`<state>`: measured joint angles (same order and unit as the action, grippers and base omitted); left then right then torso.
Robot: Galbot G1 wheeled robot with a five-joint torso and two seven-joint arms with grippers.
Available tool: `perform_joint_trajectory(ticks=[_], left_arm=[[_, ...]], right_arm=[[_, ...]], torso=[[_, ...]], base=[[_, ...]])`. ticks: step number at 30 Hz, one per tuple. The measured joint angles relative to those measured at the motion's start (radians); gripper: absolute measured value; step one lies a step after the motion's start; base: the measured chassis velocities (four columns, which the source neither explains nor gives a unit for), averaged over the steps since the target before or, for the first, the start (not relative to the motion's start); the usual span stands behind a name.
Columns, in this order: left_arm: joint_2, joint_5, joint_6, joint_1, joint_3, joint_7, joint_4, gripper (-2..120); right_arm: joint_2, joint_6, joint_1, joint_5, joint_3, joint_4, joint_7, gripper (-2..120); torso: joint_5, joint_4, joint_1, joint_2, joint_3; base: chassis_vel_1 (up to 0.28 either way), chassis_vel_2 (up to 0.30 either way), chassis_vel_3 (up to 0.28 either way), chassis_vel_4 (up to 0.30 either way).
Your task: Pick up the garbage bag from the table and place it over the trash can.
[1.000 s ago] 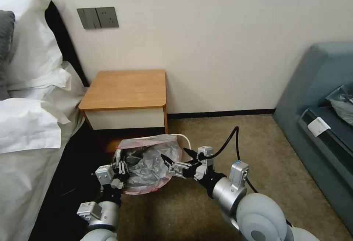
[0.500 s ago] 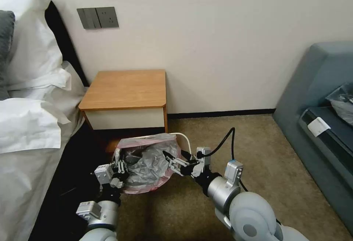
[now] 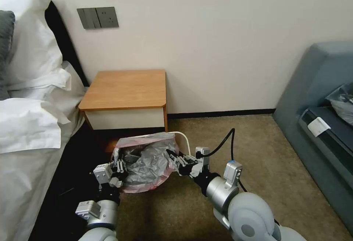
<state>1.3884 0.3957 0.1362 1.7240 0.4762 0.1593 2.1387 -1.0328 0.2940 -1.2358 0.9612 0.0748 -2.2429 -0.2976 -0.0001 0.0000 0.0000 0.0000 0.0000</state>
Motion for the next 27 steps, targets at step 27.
perform_joint_trajectory(ticks=[27], left_arm=[[0.007, -0.137, 0.024, 0.013, 0.001, -0.071, -0.029, 8]], right_arm=[[0.235, 0.064, 0.247, -0.157, -0.052, 0.032, 0.225, 0]], torso=[[0.0002, 0.0, 0.0, 0.0, 0.0]], base=[[0.0, 0.0, 0.0, 0.0]])
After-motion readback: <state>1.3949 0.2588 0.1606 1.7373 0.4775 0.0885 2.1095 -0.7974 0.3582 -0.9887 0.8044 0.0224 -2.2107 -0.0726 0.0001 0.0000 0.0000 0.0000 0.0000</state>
